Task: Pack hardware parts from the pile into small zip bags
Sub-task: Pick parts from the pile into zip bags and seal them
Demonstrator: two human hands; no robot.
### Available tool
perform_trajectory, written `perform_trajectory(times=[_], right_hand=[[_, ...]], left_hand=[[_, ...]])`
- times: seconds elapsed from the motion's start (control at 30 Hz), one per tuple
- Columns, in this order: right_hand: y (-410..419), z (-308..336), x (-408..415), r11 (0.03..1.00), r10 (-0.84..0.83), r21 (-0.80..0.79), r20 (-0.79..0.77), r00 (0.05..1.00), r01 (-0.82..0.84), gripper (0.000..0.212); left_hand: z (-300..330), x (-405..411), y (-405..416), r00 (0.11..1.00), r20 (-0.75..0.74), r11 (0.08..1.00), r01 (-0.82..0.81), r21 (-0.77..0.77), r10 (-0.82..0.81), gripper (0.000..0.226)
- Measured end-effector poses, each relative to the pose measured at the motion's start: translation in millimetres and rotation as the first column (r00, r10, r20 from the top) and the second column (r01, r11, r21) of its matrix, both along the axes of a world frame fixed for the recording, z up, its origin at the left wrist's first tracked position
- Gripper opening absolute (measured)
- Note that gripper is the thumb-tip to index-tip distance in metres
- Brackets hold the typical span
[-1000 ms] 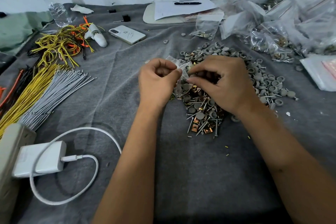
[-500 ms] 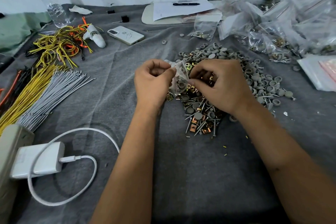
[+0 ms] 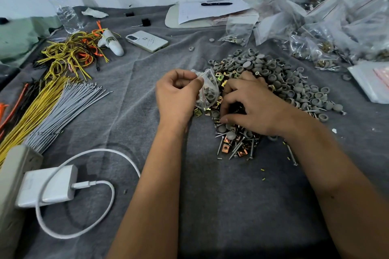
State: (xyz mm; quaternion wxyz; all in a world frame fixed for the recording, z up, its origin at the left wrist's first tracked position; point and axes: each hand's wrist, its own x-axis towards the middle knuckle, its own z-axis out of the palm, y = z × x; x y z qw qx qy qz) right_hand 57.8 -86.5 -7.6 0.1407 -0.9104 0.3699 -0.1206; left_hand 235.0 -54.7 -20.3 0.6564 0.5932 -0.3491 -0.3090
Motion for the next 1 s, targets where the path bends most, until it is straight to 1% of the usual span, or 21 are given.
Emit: perform_trajectory(times=[0.07, 0.13, 0.23, 0.27, 0.33, 0.43, 0.53, 0.6, 0.7, 0.83, 0.93, 1.0], right_hand=[[-1.3, -0.1, 0.2, 1.0, 0.023, 0.017, 0.045, 0.999, -0.024, 0.012], [-1.8, -0.3, 1.4, 0.999, 0.043, 0.007, 0.172, 0.984, -0.045, 0.008], [1.6, 0.9, 1.1, 0.999, -0.015, 0.048, 0.444, 0.896, -0.006, 0.005], [3.0, 1.2, 1.4, 0.999, -0.033, 0.046, 0.501, 0.865, 0.012, 0.005], [4.7, 1.6, 2.9, 0.998, -0.028, -0.03, 0.55, 0.835, 0.054, 0.004], [5.2, 2.5, 4.6, 0.981, 0.002, -0.164, 0.546, 0.838, 0.104, 0.005], [4.0, 1.2, 5.4, 0.97, 0.027, -0.222, 0.501, 0.865, 0.098, 0.01], [4.1, 0.1, 6.7, 0.966, 0.03, -0.242, 0.466, 0.884, 0.095, 0.015], [4.2, 1.1, 9.7, 0.961, -0.001, -0.25, 0.414, 0.91, 0.115, 0.02], [3.3, 4.7, 13.3, 0.967, -0.034, -0.219, 0.405, 0.914, 0.133, 0.027], [3.4, 11.0, 16.9, 0.964, -0.02, -0.238, 0.368, 0.93, 0.115, 0.027], [4.1, 14.8, 20.1, 0.96, 0.007, -0.267, 0.334, 0.943, 0.088, 0.028]], left_hand=[[0.1, -0.1, 0.0, 1.0, 0.008, 1.0, 0.005, 0.007, -0.005, 0.018], [0.0, 0.0, 0.1, 1.0, 0.014, 1.0, 0.009, 0.009, -0.009, 0.018], [0.5, -1.0, 0.8, 1.0, 0.012, 1.0, 0.022, 0.012, -0.022, 0.016], [0.7, -1.3, 1.1, 1.0, 0.008, 0.999, 0.03, 0.012, -0.03, 0.015], [0.4, -1.9, 0.9, 0.998, 0.016, 0.999, 0.053, 0.012, -0.053, 0.016], [0.1, -3.0, 0.8, 0.996, 0.052, 0.997, 0.076, 0.015, -0.077, 0.016], [-0.3, -3.3, 1.4, 0.993, 0.077, 0.996, 0.086, 0.03, -0.088, 0.016], [0.0, -3.2, 1.5, 0.993, 0.064, 0.994, 0.099, 0.037, -0.101, 0.017], [0.3, -3.3, 1.4, 0.992, 0.004, 0.991, 0.125, 0.044, -0.125, 0.018], [1.7, -4.0, 2.7, 0.982, -0.106, 0.983, 0.167, 0.074, -0.159, 0.018], [2.9, -2.8, 2.6, 0.966, -0.198, 0.978, 0.188, 0.088, -0.168, 0.018], [3.0, -2.6, 2.1, 0.96, -0.229, 0.979, 0.186, 0.083, -0.163, 0.021]])
